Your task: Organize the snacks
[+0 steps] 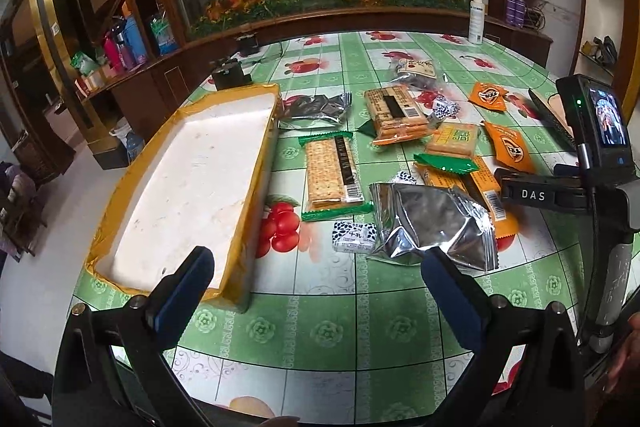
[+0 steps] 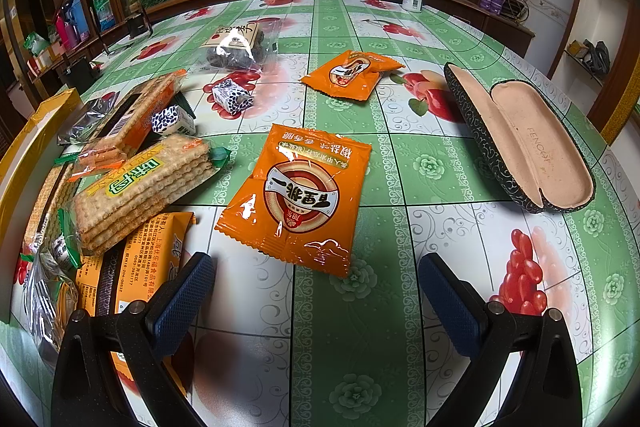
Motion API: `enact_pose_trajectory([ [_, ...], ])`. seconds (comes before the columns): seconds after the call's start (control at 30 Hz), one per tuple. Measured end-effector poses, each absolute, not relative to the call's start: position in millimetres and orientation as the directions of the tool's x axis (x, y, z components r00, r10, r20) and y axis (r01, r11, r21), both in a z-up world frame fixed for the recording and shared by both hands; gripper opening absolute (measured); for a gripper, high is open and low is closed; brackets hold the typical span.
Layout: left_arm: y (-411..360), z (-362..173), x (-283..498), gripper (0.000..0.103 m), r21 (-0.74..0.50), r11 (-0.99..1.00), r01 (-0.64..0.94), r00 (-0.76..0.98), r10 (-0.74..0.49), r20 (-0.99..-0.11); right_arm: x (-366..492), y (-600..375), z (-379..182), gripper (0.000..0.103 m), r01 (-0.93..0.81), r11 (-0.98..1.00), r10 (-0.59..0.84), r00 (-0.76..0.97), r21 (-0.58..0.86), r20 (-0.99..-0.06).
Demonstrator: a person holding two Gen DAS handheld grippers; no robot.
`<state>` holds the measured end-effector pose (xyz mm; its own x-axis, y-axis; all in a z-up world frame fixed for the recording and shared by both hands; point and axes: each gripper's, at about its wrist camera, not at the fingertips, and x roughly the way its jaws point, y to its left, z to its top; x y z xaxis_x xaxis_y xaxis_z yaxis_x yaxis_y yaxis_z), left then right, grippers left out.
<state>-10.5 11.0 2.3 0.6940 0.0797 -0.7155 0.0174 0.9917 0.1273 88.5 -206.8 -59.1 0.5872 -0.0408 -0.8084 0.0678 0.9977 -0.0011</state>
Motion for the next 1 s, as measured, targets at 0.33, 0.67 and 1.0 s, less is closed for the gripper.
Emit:
enact_pose_trajectory([
  [0.33,13.1,1.4,-11.1,0.103,0.127,0.992,0.008,0.69,0.087,-0.719,88.5,-206.8,-59.1,0.102,0.068,0.998,-0.041,0.587,-0.001,-0.808],
  [0.67,16.7,1.9,-7.9,0.103,0.081,0.997,-0.003,0.677,0.062,-0.734,88.4,-206.7,-59.1,0.102,0.068,0.998,-0.041,0.587,-0.001,-0.808],
  [1.0,61.5,36.1,-22.9,0.103,-0.214,0.974,-0.071,0.795,-0.074,-0.602,88.4,-206.7,-59.1,0.102,0.068,0.998,-0.041,0.587,-0.001,-0.808],
])
